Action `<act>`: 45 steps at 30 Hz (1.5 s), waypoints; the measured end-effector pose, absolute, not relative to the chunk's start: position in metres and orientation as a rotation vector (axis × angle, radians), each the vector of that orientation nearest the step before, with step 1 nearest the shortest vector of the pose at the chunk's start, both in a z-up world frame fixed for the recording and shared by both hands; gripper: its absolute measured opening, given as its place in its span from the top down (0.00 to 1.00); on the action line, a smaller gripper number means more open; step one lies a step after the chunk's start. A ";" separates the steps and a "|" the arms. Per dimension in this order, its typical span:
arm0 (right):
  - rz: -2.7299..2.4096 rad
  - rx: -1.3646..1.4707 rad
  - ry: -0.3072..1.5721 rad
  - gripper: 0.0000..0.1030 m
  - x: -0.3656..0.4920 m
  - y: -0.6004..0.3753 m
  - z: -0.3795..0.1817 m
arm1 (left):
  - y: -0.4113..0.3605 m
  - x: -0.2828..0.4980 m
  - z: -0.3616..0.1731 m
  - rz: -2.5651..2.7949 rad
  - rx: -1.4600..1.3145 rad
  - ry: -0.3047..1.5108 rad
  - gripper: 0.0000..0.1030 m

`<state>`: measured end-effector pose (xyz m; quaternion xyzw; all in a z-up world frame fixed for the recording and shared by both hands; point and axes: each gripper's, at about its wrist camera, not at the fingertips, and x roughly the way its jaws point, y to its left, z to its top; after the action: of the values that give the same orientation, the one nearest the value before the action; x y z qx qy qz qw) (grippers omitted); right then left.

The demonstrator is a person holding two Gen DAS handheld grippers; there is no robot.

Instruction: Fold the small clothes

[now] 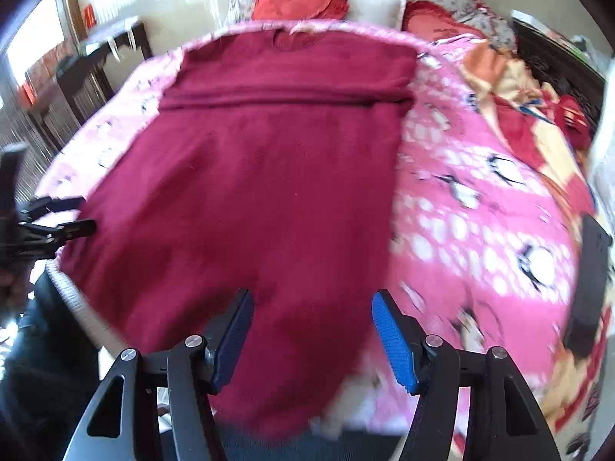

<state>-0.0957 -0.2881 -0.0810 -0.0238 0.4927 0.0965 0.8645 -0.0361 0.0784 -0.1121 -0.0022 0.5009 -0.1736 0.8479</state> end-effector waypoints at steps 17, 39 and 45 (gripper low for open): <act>0.370 0.284 1.084 0.53 -0.144 -0.297 -0.134 | 0.077 -0.072 -0.127 -0.535 -0.138 1.073 0.21; 0.412 0.412 0.971 0.68 -0.154 -0.303 -0.112 | 0.083 -0.058 -0.121 -0.553 -0.325 1.082 0.52; 0.402 0.437 0.936 0.76 -0.158 -0.306 -0.106 | 0.095 -0.055 -0.129 -0.506 -0.337 1.110 0.74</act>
<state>-0.1577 -0.3061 -0.1058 0.2075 0.4446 0.1910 0.8502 -0.0548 0.0947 -0.1293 -0.1573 0.5186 -0.2366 0.8065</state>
